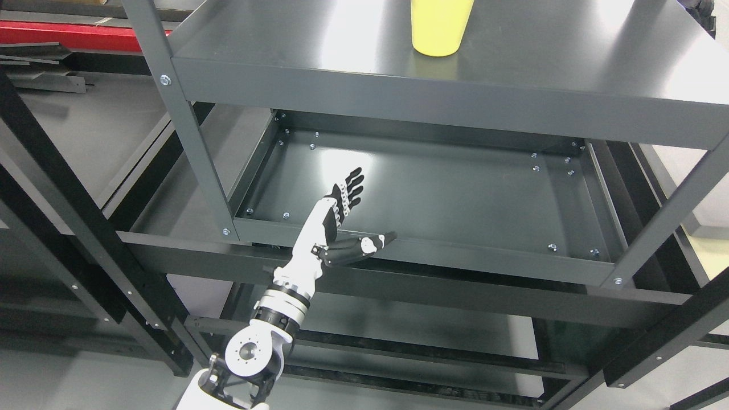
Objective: Place yellow IKEA cup on middle right shelf
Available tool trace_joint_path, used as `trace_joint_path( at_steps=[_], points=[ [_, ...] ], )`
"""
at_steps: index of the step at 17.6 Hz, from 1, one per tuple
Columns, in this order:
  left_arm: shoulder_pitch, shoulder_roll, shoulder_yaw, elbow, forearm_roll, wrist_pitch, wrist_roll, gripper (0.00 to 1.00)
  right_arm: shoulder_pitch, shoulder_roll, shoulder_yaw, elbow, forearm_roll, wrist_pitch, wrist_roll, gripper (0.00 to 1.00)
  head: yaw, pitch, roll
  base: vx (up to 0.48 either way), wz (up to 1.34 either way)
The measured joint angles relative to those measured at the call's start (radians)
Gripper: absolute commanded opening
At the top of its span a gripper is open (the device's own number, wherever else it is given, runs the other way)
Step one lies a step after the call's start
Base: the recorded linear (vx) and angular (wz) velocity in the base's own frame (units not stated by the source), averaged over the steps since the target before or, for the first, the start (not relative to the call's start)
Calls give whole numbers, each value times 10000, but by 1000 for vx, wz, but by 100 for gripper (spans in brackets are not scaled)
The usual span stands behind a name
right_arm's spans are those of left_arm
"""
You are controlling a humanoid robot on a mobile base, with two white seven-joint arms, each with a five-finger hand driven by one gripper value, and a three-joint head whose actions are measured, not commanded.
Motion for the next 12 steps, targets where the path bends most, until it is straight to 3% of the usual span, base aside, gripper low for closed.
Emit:
trace_joint_path(
  at_steps=[12],
  points=[
    [256,41,356,-253,-21,-673,-148,99,0,0,0,0,0,0,-3,99,0,0,0,0,0]
  ],
)
